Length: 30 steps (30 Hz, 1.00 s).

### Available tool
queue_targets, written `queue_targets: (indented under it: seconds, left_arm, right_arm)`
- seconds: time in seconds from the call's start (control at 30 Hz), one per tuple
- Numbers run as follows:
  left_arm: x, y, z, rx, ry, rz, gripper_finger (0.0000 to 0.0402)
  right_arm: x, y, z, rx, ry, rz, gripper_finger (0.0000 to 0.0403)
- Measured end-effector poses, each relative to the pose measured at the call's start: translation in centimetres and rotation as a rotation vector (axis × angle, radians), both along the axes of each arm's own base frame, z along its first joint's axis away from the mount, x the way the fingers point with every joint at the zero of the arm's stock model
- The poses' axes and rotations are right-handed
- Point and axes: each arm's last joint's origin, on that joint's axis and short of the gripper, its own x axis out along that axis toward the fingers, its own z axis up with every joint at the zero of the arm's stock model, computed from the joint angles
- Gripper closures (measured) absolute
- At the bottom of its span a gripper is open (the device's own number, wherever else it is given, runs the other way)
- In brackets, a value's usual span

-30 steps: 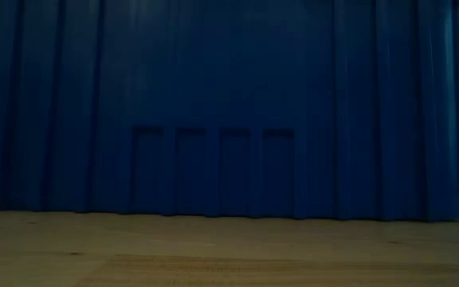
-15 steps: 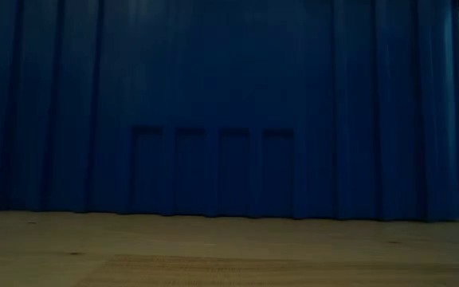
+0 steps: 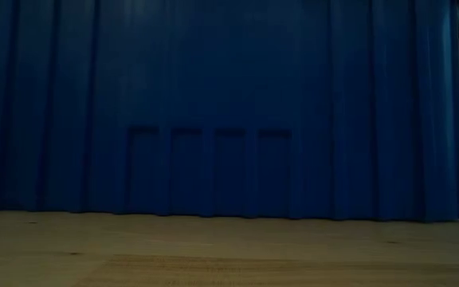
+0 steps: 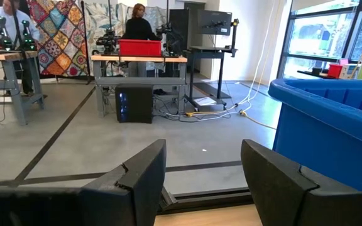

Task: Pick and place slides into bin
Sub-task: Put the black slipper into the blue bin

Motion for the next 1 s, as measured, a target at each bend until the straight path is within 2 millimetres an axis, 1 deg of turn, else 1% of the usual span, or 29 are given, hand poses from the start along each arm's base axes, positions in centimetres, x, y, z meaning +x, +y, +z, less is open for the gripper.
queue_targets:
  seconds: [0.1, 0.2, 0.33, 0.53, 0.7, 0.83, 1.0]
  left_arm:
    - [0.0, 0.0, 0.0, 0.000, 0.000, 0.000, 0.0200]
    - [0.0, 0.0, 0.0, 0.000, 0.000, 0.000, 0.0200]
    - [0.0, 0.0, 0.0, 0.000, 0.000, 0.000, 0.0200]
    - [0.0, 0.0, 0.0, 0.000, 0.001, 0.000, 0.0200]
    - [0.0, 0.0, 0.0, 0.000, 0.001, 0.001, 0.0200]
    - [0.0, 0.0, 0.0, 0.000, 0.001, 0.001, 0.0200]
    - [0.0, 0.0, 0.0, 0.000, 0.001, 0.001, 0.0200]
  right_arm:
    - [-0.1, 0.1, 1.9, 0.003, 0.036, -0.043, 0.0389]
    - [0.1, 0.1, 4.2, -0.003, 0.053, -0.051, 0.0389]
    - [0.9, 0.2, 6.9, 0.032, -0.066, -0.023, 0.0389]
    - [1.4, -0.3, 10.2, -0.059, -0.263, -0.099, 0.0389]
    - [1.7, -1.0, 11.7, -0.068, -0.325, -0.126, 0.0389]
    - [1.8, -1.9, 11.8, -0.094, -0.332, -0.172, 0.0389]
    - [1.9, -3.0, 11.9, -0.146, -0.312, -0.181, 0.0389]
